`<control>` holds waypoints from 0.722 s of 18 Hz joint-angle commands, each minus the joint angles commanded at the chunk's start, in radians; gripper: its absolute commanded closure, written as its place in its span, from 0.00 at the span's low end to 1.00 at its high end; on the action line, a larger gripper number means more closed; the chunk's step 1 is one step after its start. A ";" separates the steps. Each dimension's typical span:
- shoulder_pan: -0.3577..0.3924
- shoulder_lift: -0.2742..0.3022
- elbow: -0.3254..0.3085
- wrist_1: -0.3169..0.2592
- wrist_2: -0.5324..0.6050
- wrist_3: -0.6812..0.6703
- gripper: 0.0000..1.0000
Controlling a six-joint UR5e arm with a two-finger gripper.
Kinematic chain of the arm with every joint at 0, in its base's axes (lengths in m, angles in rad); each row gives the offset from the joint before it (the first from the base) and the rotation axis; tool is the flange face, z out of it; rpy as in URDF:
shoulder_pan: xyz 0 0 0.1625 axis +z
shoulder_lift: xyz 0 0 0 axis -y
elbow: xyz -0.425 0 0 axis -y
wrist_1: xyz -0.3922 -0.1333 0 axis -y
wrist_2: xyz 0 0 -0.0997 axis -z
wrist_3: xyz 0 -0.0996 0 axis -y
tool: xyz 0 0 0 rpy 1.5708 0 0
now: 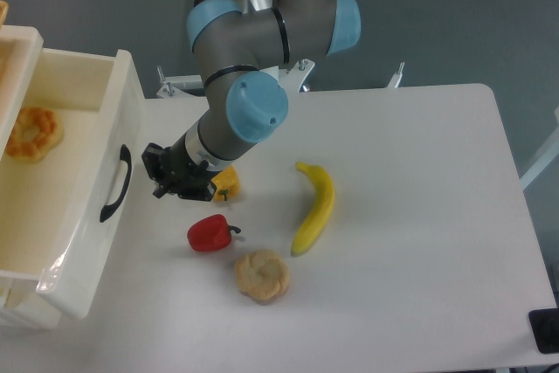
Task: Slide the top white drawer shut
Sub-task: 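Lower the gripper to the front face of the open upper drawer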
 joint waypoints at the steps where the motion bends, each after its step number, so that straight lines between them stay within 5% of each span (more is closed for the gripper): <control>1: 0.000 0.002 -0.002 -0.008 -0.002 0.000 1.00; 13: -0.009 0.038 0.000 -0.035 -0.043 -0.002 1.00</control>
